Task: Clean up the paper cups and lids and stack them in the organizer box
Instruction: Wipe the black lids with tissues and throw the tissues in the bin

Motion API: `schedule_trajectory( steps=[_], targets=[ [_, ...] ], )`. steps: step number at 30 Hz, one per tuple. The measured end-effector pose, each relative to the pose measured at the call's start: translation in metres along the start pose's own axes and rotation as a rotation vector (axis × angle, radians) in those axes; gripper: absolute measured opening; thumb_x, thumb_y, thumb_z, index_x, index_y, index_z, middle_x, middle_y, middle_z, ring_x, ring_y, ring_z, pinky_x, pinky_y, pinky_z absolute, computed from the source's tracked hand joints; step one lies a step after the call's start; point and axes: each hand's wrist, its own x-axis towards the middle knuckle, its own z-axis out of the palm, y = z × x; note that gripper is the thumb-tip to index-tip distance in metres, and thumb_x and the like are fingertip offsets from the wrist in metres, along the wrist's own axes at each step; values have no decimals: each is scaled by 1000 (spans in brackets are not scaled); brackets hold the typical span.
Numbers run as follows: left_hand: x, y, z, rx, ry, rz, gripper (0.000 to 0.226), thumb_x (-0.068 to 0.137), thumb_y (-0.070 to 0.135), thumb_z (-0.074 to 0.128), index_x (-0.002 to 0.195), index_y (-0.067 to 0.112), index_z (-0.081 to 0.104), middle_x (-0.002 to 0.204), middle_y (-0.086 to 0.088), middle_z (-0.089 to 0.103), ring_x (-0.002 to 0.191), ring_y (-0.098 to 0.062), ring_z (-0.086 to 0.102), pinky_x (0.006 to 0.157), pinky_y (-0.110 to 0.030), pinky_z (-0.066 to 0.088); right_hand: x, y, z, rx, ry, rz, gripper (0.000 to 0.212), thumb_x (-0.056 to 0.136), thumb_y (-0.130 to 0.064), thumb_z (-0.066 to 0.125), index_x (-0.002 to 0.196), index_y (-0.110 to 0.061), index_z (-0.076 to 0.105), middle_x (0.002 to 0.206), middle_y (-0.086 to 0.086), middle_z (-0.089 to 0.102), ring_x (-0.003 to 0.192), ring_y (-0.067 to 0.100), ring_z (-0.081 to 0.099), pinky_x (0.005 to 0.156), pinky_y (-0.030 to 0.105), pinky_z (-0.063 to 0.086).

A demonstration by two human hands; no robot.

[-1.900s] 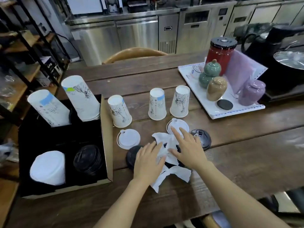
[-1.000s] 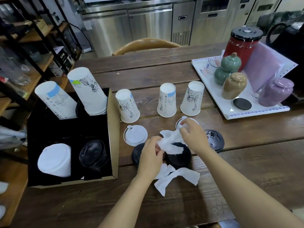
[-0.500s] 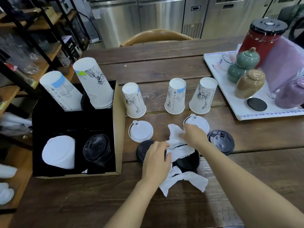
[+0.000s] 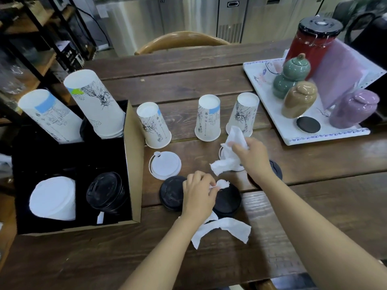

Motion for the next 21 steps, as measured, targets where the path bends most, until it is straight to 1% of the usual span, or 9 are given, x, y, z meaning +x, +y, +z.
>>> schedule_trajectory(
  steps=[4, 7, 9, 10, 13, 15, 17, 19, 21],
  targets=[
    [-4, 4, -27, -240, 75, -80, 12, 91, 17, 52, 81, 13, 46, 93, -3, 53, 91, -25, 49, 78, -33, 37, -10, 5, -13, -19, 51, 13, 22, 85, 1, 46, 66, -6, 38, 67, 2, 38, 60, 15, 33, 55, 27, 26],
    [-11, -2, -45, -342, 71, -162, 16, 92, 5, 41, 81, 16, 38, 82, -3, 54, 76, -22, 48, 60, -18, 36, -26, 9, -22, -3, 2, 23, 23, 84, 6, 39, 76, -13, 48, 74, -2, 46, 59, 10, 40, 48, 17, 31],
    [-15, -6, -50, -275, 55, -183, 18, 92, 0, 34, 82, 15, 36, 69, 5, 45, 66, -19, 41, 52, -22, 32, -38, 14, -23, -46, -56, 13, 24, 82, 3, 41, 75, -14, 57, 72, 6, 54, 54, 13, 47, 47, 16, 34],
    [-18, -7, -50, -235, 35, -196, 17, 92, 0, 33, 83, 14, 36, 67, 6, 43, 64, -20, 41, 52, -27, 31, -43, 17, -23, -81, -92, 6, 20, 82, -1, 46, 73, -12, 60, 71, 10, 58, 58, 13, 52, 53, 21, 36],
    [-24, -9, -46, -78, -79, -214, 6, 93, 15, 39, 87, 14, 42, 74, 1, 51, 73, -28, 51, 61, -34, 37, -53, 30, -22, -190, -297, 5, 20, 80, -27, 64, 71, -10, 62, 78, 8, 63, 77, 21, 55, 71, 35, 40],
    [-28, -9, -42, 68, -177, -211, 21, 91, 38, 45, 95, 18, 49, 92, 1, 54, 80, -24, 54, 65, -33, 40, -62, 34, -23, -272, -481, 16, 27, 73, -41, 72, 67, -19, 57, 74, -5, 57, 77, 17, 54, 71, 36, 42],
    [-33, -8, -37, 166, -280, -209, 40, 84, 57, 48, 103, 22, 53, 101, 1, 48, 85, -21, 55, 68, -33, 42, -73, 37, -24, -407, -610, -10, 29, 69, -46, 75, 77, -22, 61, 83, -7, 58, 84, 16, 55, 75, 36, 46],
    [-37, -9, -33, 185, -359, -205, 50, 80, 63, 53, 107, 21, 54, 104, -1, 43, 88, -25, 56, 72, -36, 47, -85, 39, -24, -500, -646, -49, 38, 69, -45, 76, 95, -21, 63, 92, -6, 58, 89, 17, 55, 76, 34, 45],
    [-41, -13, -29, 179, -408, -202, 52, 78, 61, 57, 107, 18, 55, 106, -4, 41, 90, -27, 56, 74, -38, 48, -93, 41, -23, -593, -607, -110, 44, 70, -47, 75, 101, -19, 61, 89, -5, 55, 88, 20, 55, 68, 32, 41]
  ],
)
